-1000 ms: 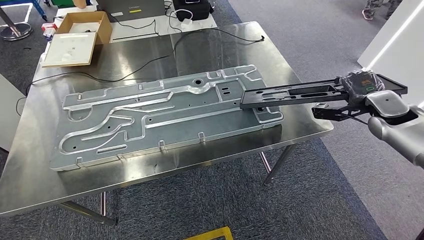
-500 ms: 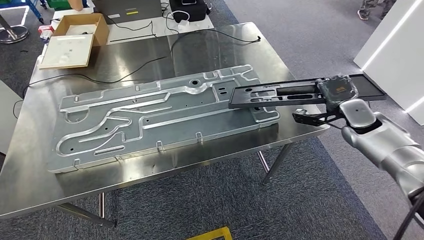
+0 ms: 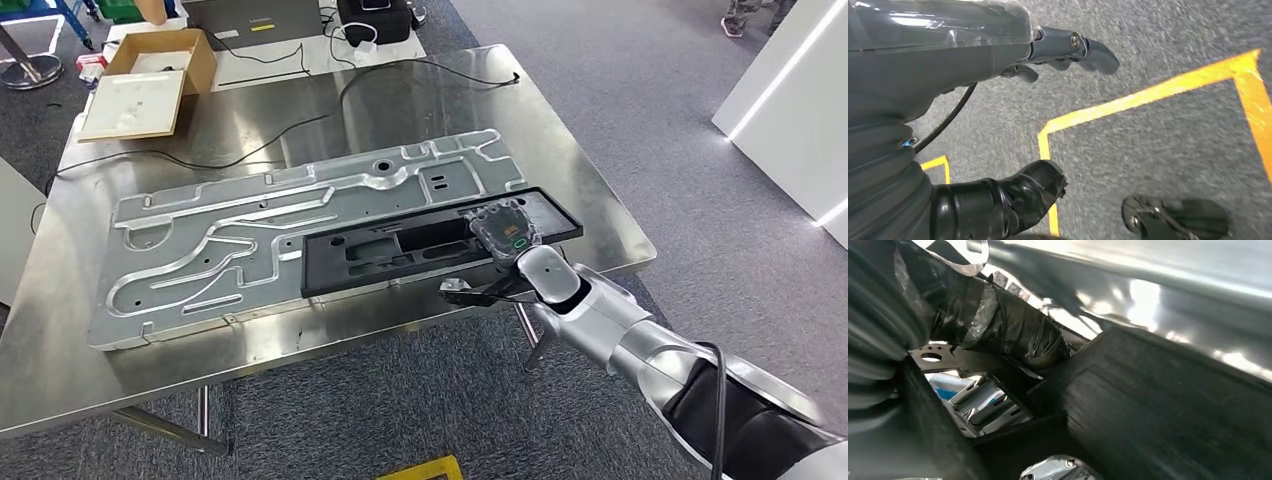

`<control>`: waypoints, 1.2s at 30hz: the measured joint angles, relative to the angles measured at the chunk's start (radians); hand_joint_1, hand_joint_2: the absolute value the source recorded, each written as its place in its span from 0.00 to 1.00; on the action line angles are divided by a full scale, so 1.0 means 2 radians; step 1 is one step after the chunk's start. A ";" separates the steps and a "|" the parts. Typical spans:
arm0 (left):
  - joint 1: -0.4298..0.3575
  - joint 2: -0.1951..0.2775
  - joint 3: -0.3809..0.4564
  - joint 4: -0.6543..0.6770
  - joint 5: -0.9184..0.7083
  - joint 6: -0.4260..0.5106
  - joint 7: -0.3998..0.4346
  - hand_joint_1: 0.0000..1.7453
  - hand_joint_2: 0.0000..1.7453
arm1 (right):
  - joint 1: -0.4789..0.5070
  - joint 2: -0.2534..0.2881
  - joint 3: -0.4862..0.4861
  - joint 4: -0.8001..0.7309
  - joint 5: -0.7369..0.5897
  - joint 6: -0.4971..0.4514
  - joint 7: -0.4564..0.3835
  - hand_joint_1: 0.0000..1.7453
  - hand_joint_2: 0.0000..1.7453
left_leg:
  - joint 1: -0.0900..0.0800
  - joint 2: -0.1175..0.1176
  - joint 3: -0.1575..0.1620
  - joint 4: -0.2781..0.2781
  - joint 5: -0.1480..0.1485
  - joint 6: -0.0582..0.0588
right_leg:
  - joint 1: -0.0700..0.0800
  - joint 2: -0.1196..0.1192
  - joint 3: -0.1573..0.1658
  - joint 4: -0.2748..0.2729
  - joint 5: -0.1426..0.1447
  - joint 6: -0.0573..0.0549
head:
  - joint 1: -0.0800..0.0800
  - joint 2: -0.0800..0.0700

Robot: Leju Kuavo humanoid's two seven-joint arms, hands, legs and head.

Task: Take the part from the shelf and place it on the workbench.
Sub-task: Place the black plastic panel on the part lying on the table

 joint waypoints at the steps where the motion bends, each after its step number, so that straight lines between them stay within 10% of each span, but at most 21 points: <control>1: 0.000 0.000 0.000 0.000 0.000 0.000 0.000 0.00 1.00 | 0.000 0.003 0.000 -0.001 0.000 0.000 0.000 1.00 1.00 | 0.000 0.000 0.000 0.000 0.000 0.000 | 0.000 0.000 0.000 0.000 0.000 0.000 | 0.000 0.000; 36: 0.002 0.000 0.003 0.000 0.003 0.005 0.006 0.00 1.00 | -0.010 0.072 0.088 -0.074 0.029 0.055 -0.020 1.00 1.00 | -0.001 -0.001 -0.002 0.001 -0.001 -0.001 | 0.000 -0.001 0.000 0.000 -0.001 0.000 | 0.000 0.000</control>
